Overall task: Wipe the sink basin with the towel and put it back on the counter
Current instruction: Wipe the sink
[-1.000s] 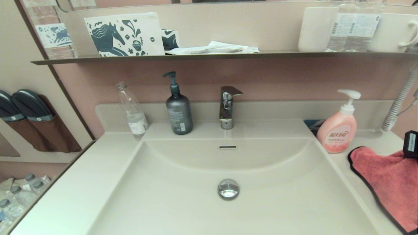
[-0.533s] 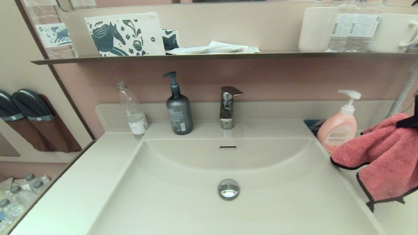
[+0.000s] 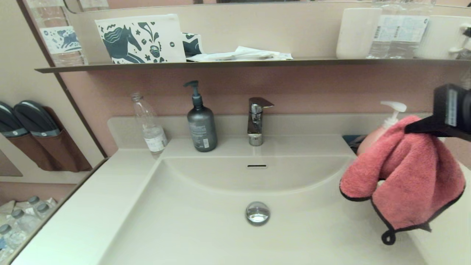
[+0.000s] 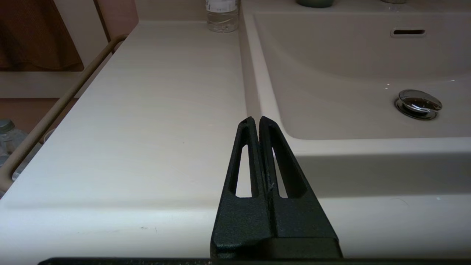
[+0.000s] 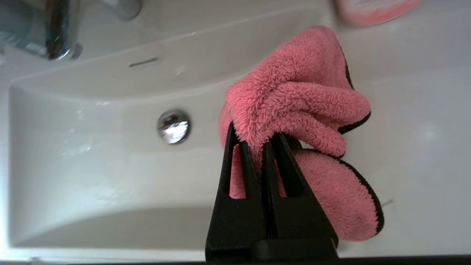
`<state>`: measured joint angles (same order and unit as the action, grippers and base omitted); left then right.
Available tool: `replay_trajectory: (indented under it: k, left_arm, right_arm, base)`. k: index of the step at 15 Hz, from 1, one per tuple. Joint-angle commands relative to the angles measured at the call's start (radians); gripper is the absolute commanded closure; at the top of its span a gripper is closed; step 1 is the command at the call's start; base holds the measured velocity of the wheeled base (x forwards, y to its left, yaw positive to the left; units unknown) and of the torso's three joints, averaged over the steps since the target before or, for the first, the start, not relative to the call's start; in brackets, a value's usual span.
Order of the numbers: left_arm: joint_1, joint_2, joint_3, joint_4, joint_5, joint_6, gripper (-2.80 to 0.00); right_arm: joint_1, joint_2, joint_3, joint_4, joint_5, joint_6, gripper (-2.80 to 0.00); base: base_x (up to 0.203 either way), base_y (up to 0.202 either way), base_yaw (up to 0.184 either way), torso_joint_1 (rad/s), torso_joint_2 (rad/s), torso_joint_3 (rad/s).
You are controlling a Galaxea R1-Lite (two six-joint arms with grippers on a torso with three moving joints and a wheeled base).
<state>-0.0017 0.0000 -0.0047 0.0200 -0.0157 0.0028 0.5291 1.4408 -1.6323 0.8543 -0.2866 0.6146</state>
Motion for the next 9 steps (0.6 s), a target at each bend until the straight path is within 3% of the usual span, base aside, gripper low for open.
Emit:
replay_trajectory:
  k: [1, 4, 9]
  left_arm:
    - [0.0, 0.002, 0.0, 0.0, 0.0, 0.0, 0.0]
    - [0.0, 0.002, 0.0, 0.0, 0.0, 0.0, 0.0]
    - [0.0, 0.002, 0.0, 0.0, 0.0, 0.0, 0.0]
  right_arm:
    - [0.091, 0.121, -0.028, 0.001, -0.005, 0.07, 0.0]
    - [0.196, 0.236, -0.096, -0.034, -0.005, 0.163, 0.0]
    - [0.329, 0.442, -0.153, -0.065, -0.009, 0.186, 0.0]
  base:
    - [0.0, 0.0, 0.0, 0.0, 0.0, 0.0]
    - [0.0, 0.0, 0.0, 0.0, 0.0, 0.0]
    - [0.0, 0.0, 0.0, 0.0, 0.0, 0.0]
